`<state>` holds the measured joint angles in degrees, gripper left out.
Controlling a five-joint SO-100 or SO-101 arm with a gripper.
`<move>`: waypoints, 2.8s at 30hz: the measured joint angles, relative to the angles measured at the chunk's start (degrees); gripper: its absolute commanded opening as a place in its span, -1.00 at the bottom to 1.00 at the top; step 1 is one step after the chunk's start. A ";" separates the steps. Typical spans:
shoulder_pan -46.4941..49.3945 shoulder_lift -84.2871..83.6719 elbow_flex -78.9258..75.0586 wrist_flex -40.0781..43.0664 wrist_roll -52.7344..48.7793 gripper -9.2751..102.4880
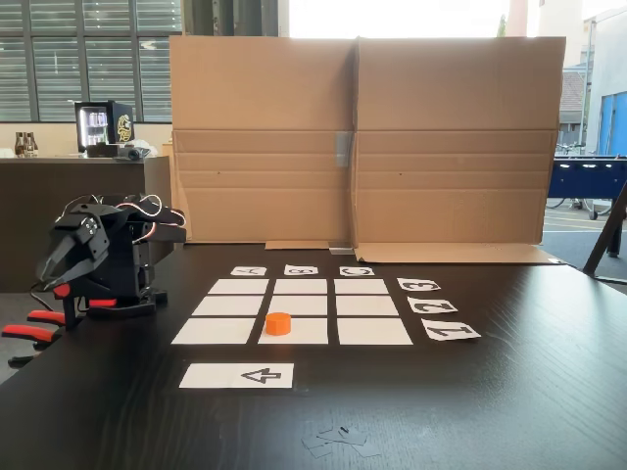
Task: Pick up the round, orange token and place it in the grid on square B1.
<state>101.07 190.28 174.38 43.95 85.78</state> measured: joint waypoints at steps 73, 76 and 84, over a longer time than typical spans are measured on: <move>0.00 0.00 0.00 4.83 -0.53 -0.85; 0.00 0.00 0.00 4.83 -0.53 -0.85; 0.00 0.00 0.00 4.83 -0.53 -0.85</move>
<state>101.07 190.28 174.38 48.78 85.25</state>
